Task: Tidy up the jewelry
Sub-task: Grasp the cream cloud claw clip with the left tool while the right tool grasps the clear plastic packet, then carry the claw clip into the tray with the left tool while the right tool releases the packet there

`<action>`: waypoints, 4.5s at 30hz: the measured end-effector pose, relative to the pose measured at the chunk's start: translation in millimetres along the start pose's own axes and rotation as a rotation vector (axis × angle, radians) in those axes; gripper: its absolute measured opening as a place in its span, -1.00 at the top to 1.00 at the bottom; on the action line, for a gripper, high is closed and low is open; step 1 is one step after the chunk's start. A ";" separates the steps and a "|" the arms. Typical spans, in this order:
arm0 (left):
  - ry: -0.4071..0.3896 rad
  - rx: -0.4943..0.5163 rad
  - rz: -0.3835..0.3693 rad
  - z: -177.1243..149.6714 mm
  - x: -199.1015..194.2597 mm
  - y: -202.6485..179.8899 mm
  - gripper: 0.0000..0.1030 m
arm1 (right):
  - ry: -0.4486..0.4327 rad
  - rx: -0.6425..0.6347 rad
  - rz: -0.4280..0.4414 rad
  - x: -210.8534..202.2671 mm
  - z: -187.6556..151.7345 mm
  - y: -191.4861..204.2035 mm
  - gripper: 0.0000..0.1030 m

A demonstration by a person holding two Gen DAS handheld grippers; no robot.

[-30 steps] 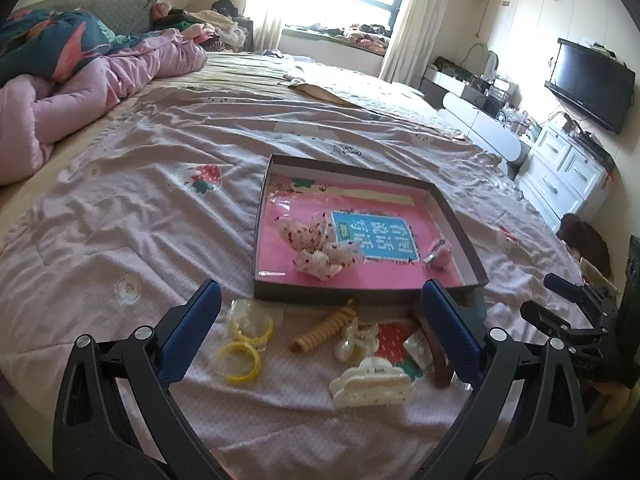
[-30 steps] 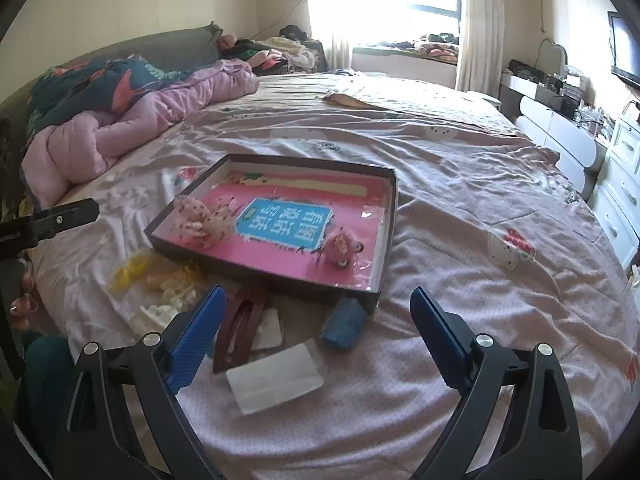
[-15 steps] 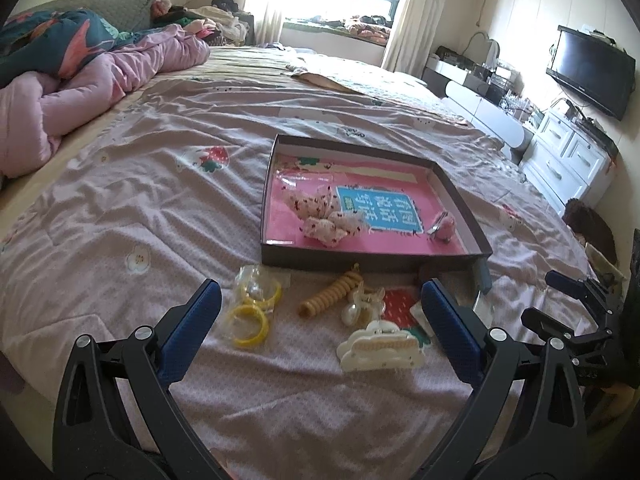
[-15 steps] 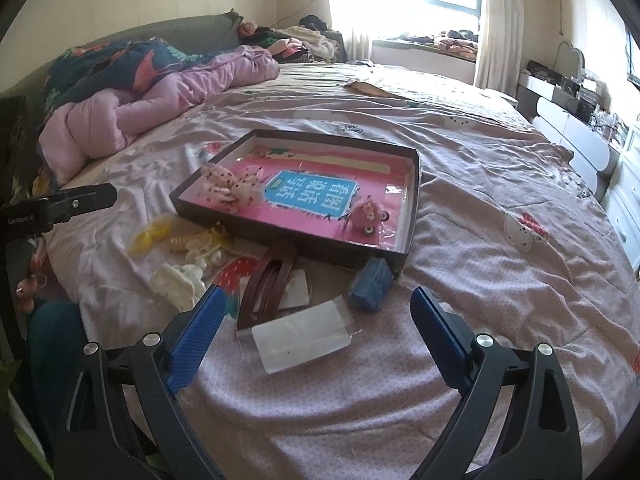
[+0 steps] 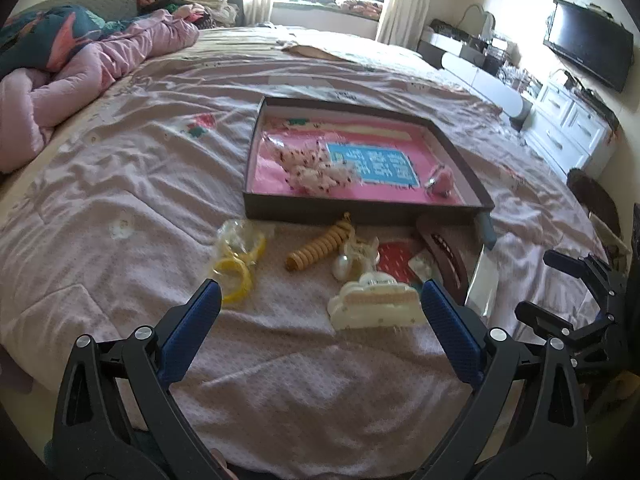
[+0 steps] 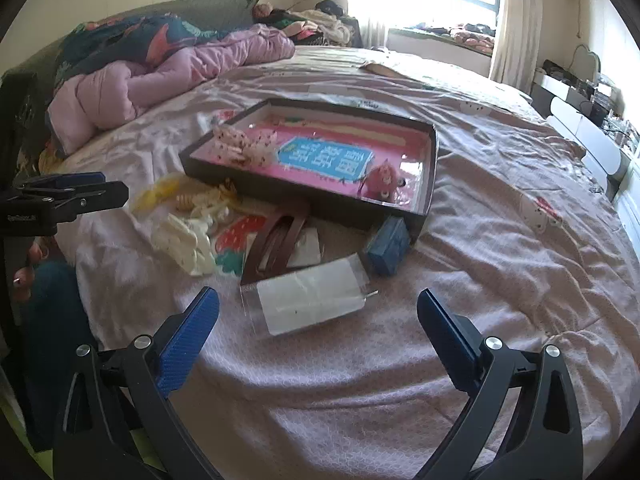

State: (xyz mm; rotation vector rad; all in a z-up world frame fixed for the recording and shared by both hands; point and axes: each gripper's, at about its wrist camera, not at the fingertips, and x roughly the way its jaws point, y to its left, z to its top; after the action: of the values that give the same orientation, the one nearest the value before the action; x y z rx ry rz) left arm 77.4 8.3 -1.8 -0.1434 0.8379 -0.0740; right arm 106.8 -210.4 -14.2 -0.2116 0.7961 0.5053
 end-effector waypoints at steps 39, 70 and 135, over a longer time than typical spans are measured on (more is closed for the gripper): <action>0.193 -0.004 -0.102 -14.2 70.8 -30.8 -0.35 | 0.090 -0.060 0.090 56.0 -4.7 -1.2 -0.88; 0.102 -0.025 -0.123 7.6 38.2 -11.4 -0.29 | 0.032 0.004 0.073 28.6 21.4 -13.9 -0.62; 0.086 0.032 -0.116 99.8 130.7 -14.0 -0.30 | 0.070 0.085 -0.012 146.6 144.1 -90.6 -0.62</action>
State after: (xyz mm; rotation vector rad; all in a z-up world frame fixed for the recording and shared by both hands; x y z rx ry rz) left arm 238.8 -11.7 -29.8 -0.1591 0.9137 -0.2035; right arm 329.8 -184.0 -22.4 -0.1558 0.8825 0.4540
